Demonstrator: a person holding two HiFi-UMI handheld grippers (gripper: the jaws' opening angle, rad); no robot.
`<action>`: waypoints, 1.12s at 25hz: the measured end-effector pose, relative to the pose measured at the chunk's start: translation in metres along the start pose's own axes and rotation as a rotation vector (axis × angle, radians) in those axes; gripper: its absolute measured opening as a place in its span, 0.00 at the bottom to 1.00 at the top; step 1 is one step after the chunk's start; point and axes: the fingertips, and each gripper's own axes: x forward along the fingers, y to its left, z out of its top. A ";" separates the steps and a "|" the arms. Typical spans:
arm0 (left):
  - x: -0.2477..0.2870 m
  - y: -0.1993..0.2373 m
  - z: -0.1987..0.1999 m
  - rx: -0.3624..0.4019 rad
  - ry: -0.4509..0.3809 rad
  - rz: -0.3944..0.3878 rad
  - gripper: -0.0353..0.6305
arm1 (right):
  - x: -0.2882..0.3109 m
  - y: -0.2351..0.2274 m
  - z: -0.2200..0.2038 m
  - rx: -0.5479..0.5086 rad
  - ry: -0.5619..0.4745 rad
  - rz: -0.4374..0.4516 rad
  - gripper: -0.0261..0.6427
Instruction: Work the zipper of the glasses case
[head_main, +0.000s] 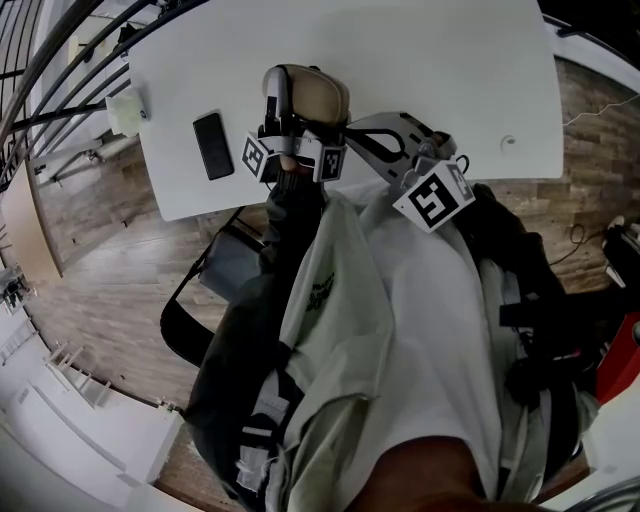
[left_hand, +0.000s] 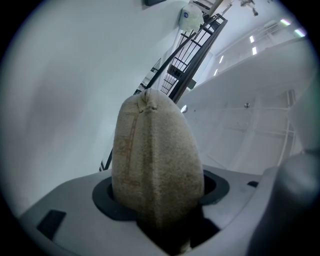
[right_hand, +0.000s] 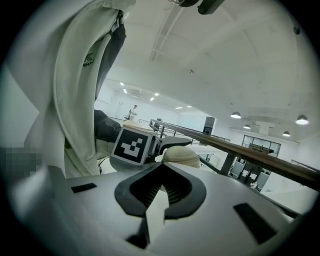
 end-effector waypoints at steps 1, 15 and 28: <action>0.000 0.000 -0.001 0.008 0.006 0.004 0.53 | -0.001 -0.002 -0.001 -0.016 0.013 -0.010 0.03; 0.009 -0.006 -0.045 0.159 0.255 0.015 0.52 | -0.029 -0.049 -0.006 0.048 -0.016 -0.129 0.03; -0.020 0.012 -0.073 0.213 0.542 0.066 0.52 | -0.011 -0.048 -0.021 0.240 -0.065 0.006 0.03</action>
